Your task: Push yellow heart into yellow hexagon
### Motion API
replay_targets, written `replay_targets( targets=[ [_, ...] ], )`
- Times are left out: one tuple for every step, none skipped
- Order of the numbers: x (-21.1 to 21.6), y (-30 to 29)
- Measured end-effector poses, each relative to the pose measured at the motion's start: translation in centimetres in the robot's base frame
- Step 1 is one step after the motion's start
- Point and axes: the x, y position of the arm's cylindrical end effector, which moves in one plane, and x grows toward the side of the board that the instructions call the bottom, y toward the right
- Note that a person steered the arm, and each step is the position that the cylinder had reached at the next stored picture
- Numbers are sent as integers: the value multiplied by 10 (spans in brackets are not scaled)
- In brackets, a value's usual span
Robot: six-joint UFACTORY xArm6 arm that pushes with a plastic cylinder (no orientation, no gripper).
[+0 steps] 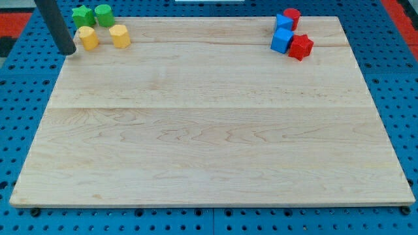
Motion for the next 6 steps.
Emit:
replay_targets(
  targets=[
    [-16, -18],
    [-23, 7],
    [-23, 45],
    [-28, 60],
    [-39, 64],
    [-51, 66]
  ],
)
